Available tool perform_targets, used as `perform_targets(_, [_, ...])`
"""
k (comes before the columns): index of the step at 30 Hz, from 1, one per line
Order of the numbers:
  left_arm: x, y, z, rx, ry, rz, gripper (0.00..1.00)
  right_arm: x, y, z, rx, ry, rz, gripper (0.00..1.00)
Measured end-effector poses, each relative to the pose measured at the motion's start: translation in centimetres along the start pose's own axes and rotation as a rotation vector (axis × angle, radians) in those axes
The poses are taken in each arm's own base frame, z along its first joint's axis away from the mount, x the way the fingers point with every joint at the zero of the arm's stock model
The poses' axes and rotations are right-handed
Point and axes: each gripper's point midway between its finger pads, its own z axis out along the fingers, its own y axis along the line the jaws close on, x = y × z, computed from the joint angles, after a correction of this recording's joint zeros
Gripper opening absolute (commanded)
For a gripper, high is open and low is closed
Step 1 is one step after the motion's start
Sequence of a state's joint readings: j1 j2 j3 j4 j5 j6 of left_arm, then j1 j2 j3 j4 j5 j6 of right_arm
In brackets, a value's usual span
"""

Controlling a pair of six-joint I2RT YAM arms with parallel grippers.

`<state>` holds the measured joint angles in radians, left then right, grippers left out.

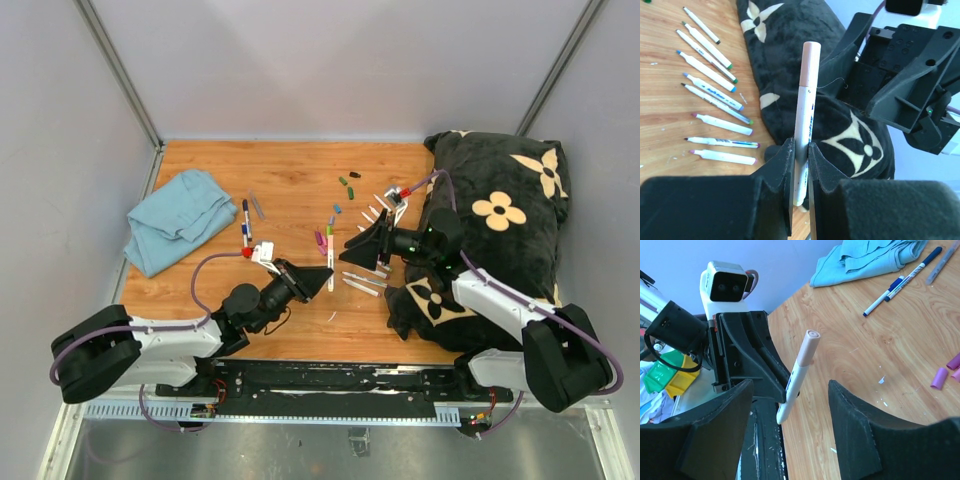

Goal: Open the pen caps
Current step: Pick up the pen from the center of the board.

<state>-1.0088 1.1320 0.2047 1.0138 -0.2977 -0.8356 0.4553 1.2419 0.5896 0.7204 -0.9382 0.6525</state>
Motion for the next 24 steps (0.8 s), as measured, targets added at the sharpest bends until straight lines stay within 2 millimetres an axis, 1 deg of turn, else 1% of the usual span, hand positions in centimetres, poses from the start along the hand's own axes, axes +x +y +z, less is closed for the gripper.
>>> perform_targets(4, [0.1, -1.0, 0.3, 0.025, -0.019, -0.016, 0.0, 0.3, -0.1, 0.3, 0.0, 0.005, 0.037, 0.58])
perform_targets(7, [0.3, -1.5, 0.5, 0.034, -0.027, -0.023, 0.0, 0.6, -0.1, 0.6, 0.001, 0.011, 0.054, 0.53])
perform_targets(12, [0.5, -2.0, 1.2, 0.04, -0.033, -0.028, 0.0, 1.2, 0.5, 1.0, -0.013, 0.031, 0.063, 0.41])
perform_targets(13, [0.6, -2.0, 1.3, 0.04, -0.033, -0.029, 0.0, 1.4, 0.6, 1.1, -0.013, 0.035, 0.064, 0.38])
perform_targets(15, [0.6, -2.1, 1.4, 0.041, -0.035, -0.03, 0.0, 1.7, 0.7, 1.2, -0.018, 0.048, 0.067, 0.29])
perform_targets(18, [0.6, -2.3, 1.4, 0.046, -0.037, -0.032, 0.01, 2.0, 0.6, 1.3, -0.016, 0.058, 0.068, 0.1])
perform_targets(20, [0.7, -2.3, 1.4, 0.046, -0.035, -0.031, 0.04, 2.1, 0.5, 1.3, -0.017, 0.065, 0.072, 0.01])
perform_targets(21, [0.7, -2.3, 1.4, 0.047, -0.034, -0.031, 0.06, 2.2, 0.5, 1.3, -0.018, 0.068, 0.072, 0.01])
perform_targets(22, [0.7, -2.3, 1.4, 0.048, -0.034, -0.029, 0.1, 2.2, 0.6, 1.3, -0.02, 0.07, 0.073, 0.01])
perform_targets(24, [0.7, -2.4, 1.4, 0.05, -0.032, -0.025, 0.23, 2.2, 0.6, 1.3, -0.023, 0.074, 0.068, 0.01])
